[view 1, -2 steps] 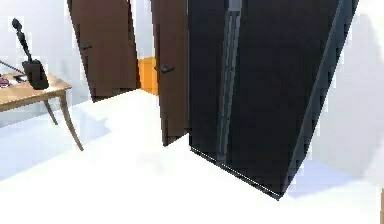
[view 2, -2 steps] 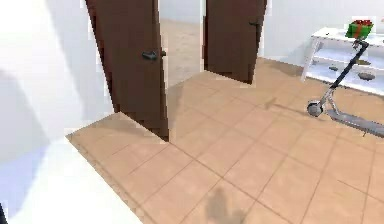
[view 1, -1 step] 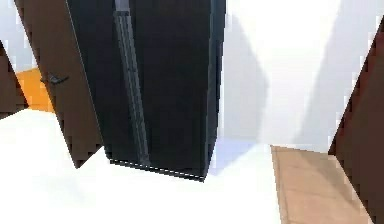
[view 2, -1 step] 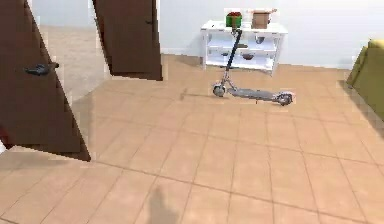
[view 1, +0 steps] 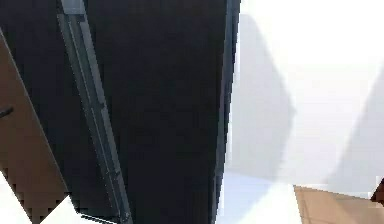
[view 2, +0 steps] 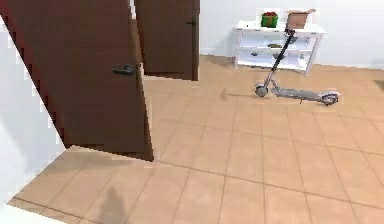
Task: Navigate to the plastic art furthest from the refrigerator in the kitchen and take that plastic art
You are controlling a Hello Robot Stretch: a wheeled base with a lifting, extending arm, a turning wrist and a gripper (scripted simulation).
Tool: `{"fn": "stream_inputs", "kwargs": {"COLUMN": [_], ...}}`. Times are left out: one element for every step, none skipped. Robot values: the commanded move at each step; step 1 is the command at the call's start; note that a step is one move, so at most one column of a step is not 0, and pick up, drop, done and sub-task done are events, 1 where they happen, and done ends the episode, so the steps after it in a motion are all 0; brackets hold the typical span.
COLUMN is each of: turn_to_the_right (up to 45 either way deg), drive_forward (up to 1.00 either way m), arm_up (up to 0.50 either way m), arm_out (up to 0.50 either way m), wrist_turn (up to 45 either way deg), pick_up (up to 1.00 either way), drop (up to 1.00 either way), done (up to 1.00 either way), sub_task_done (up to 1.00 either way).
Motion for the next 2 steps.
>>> {"fn": "stream_inputs", "kwargs": {"turn_to_the_right": [-45.0,-30.0], "drive_forward": [0.0,0.0], "arm_up": [0.0,0.0], "arm_out": [0.0,0.0], "wrist_turn": [0.0,0.0], "pick_up": [0.0,0.0], "drop": [0.0,0.0], "done": [0.0,0.0], "sub_task_done": [0.0,0.0]}}
